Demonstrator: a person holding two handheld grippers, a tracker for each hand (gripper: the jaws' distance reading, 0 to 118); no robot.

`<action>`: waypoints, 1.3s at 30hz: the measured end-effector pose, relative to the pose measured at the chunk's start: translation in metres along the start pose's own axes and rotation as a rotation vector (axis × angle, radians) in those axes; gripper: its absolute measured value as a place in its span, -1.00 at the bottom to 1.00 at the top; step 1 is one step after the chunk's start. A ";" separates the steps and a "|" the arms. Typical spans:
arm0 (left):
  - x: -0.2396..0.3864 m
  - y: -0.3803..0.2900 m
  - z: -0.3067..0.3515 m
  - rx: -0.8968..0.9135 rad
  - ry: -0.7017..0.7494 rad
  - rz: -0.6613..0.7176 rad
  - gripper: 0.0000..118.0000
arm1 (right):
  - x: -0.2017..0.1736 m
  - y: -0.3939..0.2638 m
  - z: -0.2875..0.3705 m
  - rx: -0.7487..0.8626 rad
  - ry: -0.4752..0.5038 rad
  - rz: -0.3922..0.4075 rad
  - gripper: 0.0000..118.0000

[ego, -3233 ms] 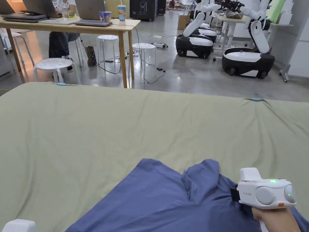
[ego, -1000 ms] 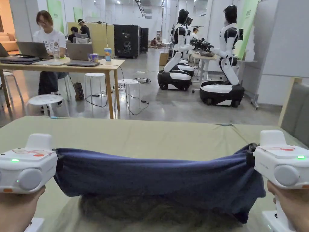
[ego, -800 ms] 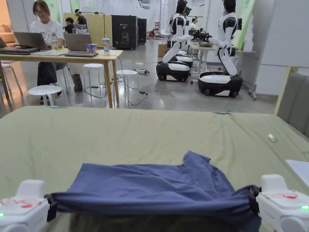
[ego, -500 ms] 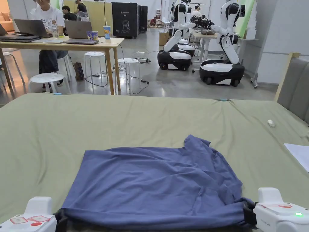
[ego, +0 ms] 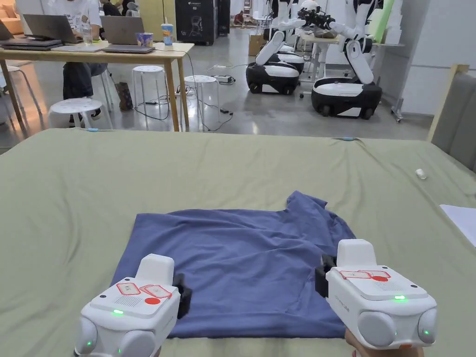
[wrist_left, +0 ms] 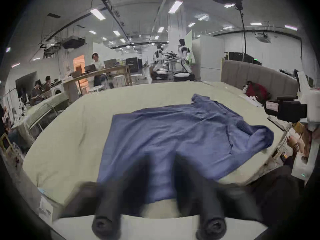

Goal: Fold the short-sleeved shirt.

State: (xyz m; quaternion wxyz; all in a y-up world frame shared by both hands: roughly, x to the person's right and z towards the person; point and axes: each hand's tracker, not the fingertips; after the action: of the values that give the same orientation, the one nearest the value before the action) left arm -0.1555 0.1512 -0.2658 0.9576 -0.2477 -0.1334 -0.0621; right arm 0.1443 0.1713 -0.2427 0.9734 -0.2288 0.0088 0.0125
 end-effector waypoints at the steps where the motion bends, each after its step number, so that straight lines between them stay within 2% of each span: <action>1: -0.004 -0.003 0.004 -0.009 0.021 0.003 -1.00 | -0.001 0.000 0.002 -0.002 0.020 -0.004 -1.00; 3: -0.025 -0.012 0.015 -0.052 -0.016 -0.005 -1.00 | -0.005 -0.003 0.004 -0.038 0.072 -0.008 -1.00; 5: -0.052 -0.028 0.023 -0.078 0.069 0.033 -1.00 | -0.012 -0.011 0.012 -0.022 0.054 0.021 -1.00; 7: -0.078 -0.049 0.027 -0.155 0.154 0.023 -1.00 | -0.012 -0.017 0.014 -0.028 0.068 0.011 -1.00; 11: -0.112 -0.080 0.029 -0.218 0.170 0.070 -1.00 | -0.017 -0.030 -0.001 -0.056 0.088 -0.002 -1.00; 12: -0.116 -0.083 0.029 -0.215 0.156 0.072 -0.76 | -0.018 -0.031 -0.005 -0.064 0.095 -0.003 -1.00; 13: -0.119 -0.086 0.028 -0.211 0.129 0.081 0.00 | -0.022 -0.031 -0.006 -0.071 0.104 0.001 -1.00; 14: -0.122 -0.087 0.025 -0.211 0.107 0.101 0.63 | -0.024 -0.032 -0.009 -0.079 0.110 0.006 -1.00; 15: -0.122 -0.088 0.018 -0.215 0.117 0.103 1.00 | -0.025 -0.032 -0.013 -0.085 0.115 0.012 -1.00; 17: -0.123 -0.087 0.013 -0.164 0.126 0.110 0.83 | -0.029 -0.029 -0.013 -0.098 0.125 0.028 -1.00; 19: -0.129 -0.086 -0.002 -0.222 0.128 0.114 0.72 | -0.029 -0.028 -0.016 -0.102 0.126 0.038 -1.00; 20: -0.132 -0.087 -0.008 -0.243 0.114 0.123 0.52 | -0.028 -0.027 -0.017 -0.104 0.127 0.037 -1.00; 21: -0.135 -0.088 -0.013 -0.246 0.114 0.129 0.20 | -0.027 -0.028 -0.019 -0.105 0.131 0.036 -1.00; 22: -0.137 -0.088 -0.015 -0.247 0.114 0.137 -0.54 | -0.026 -0.028 -0.021 -0.106 0.129 0.035 -1.00; 23: -0.137 -0.086 -0.020 -0.265 0.097 0.153 -0.98 | -0.024 -0.027 -0.022 -0.110 0.122 0.038 -1.00; 26: -0.144 -0.090 -0.032 -0.326 0.041 0.214 -0.98 | -0.013 -0.024 -0.022 -0.117 0.113 0.027 -1.00; 29: -0.137 -0.076 -0.017 -0.278 0.073 0.178 -0.99 | 0.007 -0.015 -0.012 -0.130 0.097 0.015 -1.00; 32: -0.129 -0.063 -0.006 -0.259 0.078 0.128 -0.99 | 0.042 -0.008 -0.006 -0.154 0.016 -0.002 -1.00; 35: -0.123 -0.055 -0.003 -0.249 0.083 0.115 -0.99 | 0.079 -0.012 -0.006 -0.207 -0.072 0.034 -1.00; 36: -0.122 -0.056 -0.004 -0.241 0.085 0.115 -0.99 | 0.093 -0.018 -0.009 -0.200 -0.065 0.038 -0.98; 37: -0.122 -0.056 -0.005 -0.239 0.086 0.117 -0.99 | 0.106 -0.024 -0.012 -0.189 -0.059 0.042 -0.78; 38: -0.122 -0.057 -0.008 -0.247 0.084 0.125 -0.99 | 0.116 -0.030 -0.014 -0.180 -0.063 0.052 -0.32; 39: -0.119 -0.057 -0.009 -0.253 0.087 0.127 -0.99 | 0.123 -0.035 -0.018 -0.210 -0.073 0.070 0.31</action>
State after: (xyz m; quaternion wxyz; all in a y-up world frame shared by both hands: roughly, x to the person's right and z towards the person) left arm -0.2782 0.1039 -0.2813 0.9256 -0.3715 -0.0667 -0.0285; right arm 0.2681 0.1348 -0.2465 0.9427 -0.3283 -0.0199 0.0555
